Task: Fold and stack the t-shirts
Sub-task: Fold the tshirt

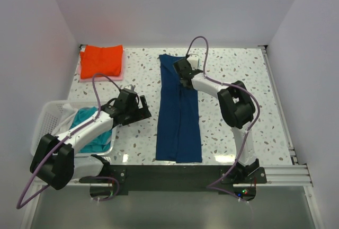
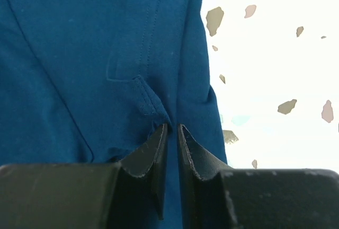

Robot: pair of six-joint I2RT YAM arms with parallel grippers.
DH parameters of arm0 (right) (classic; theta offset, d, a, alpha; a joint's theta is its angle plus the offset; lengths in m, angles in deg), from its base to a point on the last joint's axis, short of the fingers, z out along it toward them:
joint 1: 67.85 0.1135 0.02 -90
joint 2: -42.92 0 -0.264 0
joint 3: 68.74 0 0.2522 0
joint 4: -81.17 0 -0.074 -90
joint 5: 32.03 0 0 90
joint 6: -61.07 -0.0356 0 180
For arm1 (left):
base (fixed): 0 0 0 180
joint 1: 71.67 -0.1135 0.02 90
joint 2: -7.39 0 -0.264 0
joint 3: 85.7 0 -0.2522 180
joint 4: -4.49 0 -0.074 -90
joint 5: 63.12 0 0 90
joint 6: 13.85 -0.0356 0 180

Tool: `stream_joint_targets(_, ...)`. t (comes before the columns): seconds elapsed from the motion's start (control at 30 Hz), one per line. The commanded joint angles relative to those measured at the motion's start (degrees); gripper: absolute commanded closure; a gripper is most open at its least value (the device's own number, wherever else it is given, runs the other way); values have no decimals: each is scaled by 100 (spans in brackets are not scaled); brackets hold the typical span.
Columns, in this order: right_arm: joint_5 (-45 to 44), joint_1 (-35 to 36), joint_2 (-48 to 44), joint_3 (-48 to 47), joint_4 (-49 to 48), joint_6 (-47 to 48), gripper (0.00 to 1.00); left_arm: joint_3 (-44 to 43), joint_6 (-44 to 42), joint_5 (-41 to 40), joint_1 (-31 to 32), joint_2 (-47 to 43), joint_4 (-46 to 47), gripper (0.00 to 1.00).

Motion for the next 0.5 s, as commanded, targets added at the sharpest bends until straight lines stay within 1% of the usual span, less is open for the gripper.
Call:
stream_joint_targets(0.0, -395, -8, -434, 143, -167, -404, 83, 17, -23, 32, -50, -132, 107, 0)
stream_joint_targets(0.1, -448, -26, -540, 266, -96, -519, 80, 0, -23, 24, -50, -150, 90, 0)
stream_joint_targets(0.2, -465, -17, -680, 354, 35, -528, 73, -1, -23, -3, -50, -150, 55, 0)
stream_joint_targets(0.3, -466, -26, -909, 459, 159, -414, 71, -9, -14, -29, -50, -176, 37, 0)
stream_joint_targets(0.33, -379, -26, -987, 495, 159, -274, 67, -9, -14, -29, -50, -185, 46, 0)
stream_joint_targets(0.4, -316, -26, -1215, 530, 185, -176, 63, -18, -14, -29, -50, -176, 46, 0)
stream_joint_targets(0.43, -203, -17, -1286, 556, 81, -19, 54, -27, -14, -29, -50, -168, 46, 0)
stream_joint_targets(0.47, -89, -26, -1331, 557, 27, 95, 46, -36, -14, -29, -50, -168, 46, 0)
